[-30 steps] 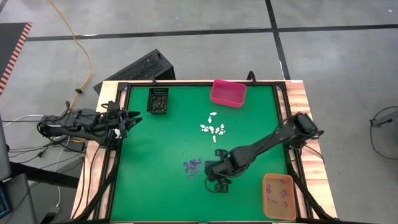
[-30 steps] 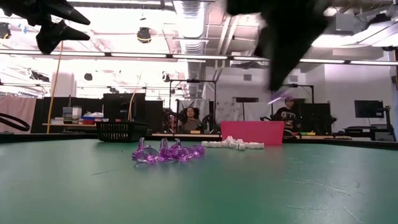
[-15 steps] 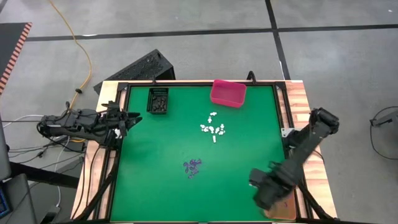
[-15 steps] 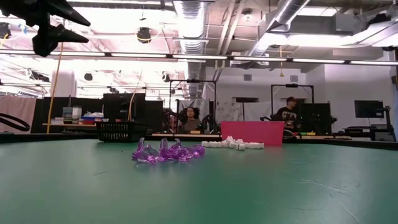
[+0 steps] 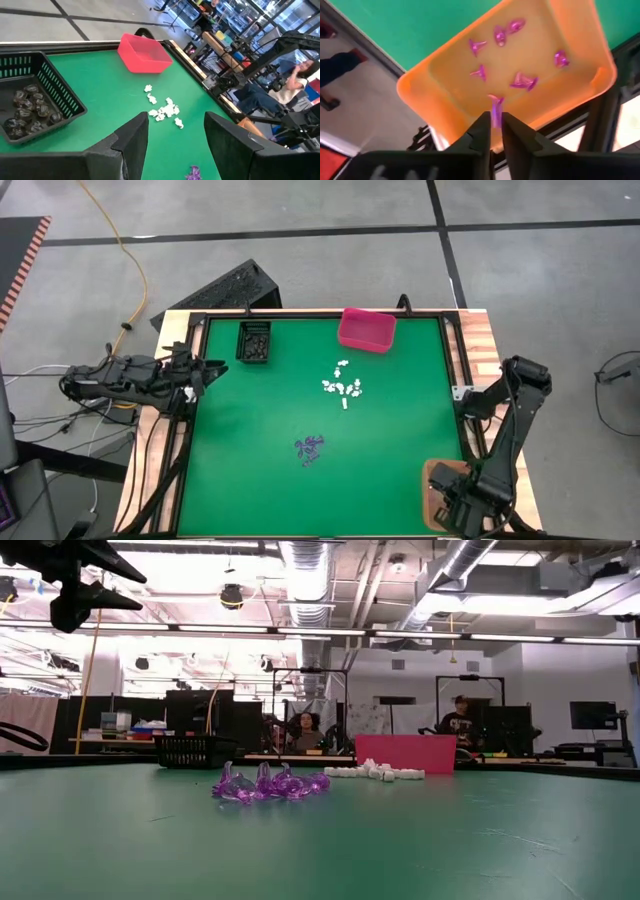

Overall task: Sort Halloween decoration
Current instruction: Put the pink witch hat toy into the orange bin

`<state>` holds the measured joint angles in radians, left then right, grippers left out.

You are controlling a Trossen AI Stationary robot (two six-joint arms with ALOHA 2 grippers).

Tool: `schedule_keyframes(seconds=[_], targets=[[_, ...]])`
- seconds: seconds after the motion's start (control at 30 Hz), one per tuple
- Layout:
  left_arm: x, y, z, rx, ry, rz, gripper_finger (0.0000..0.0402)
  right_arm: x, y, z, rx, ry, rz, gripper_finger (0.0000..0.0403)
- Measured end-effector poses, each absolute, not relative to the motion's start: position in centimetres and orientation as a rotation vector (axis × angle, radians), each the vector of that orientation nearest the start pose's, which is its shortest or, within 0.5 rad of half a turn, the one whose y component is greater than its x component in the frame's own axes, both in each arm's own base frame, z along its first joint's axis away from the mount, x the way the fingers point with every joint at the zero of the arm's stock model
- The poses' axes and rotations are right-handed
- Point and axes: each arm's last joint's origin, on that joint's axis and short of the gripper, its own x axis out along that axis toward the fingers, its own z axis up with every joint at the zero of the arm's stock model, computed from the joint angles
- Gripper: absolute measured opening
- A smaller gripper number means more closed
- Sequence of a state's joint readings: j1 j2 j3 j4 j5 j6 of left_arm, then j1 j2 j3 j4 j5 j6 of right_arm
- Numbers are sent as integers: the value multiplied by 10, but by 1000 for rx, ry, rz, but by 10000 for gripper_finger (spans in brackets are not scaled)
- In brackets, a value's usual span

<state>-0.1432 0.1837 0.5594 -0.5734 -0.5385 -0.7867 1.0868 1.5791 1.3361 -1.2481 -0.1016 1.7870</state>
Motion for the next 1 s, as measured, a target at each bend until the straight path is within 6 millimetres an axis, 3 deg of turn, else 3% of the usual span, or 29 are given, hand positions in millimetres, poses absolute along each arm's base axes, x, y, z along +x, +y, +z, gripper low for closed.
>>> schedule_keyframes(seconds=[0.23,0.37,0.57,0.77,1.0], targets=[[57,5,269,-756,130,442,183,131,246,270,584,1546,-510,129],[55,5,263,-751,203,438,183,146,239,270,566,1441,-493,147],[54,5,261,-730,229,446,183,203,205,272,489,1296,-406,155],[53,6,259,-709,237,475,183,271,153,274,392,1097,-316,155],[52,7,258,-678,238,503,183,338,116,251,212,940,-186,155]])
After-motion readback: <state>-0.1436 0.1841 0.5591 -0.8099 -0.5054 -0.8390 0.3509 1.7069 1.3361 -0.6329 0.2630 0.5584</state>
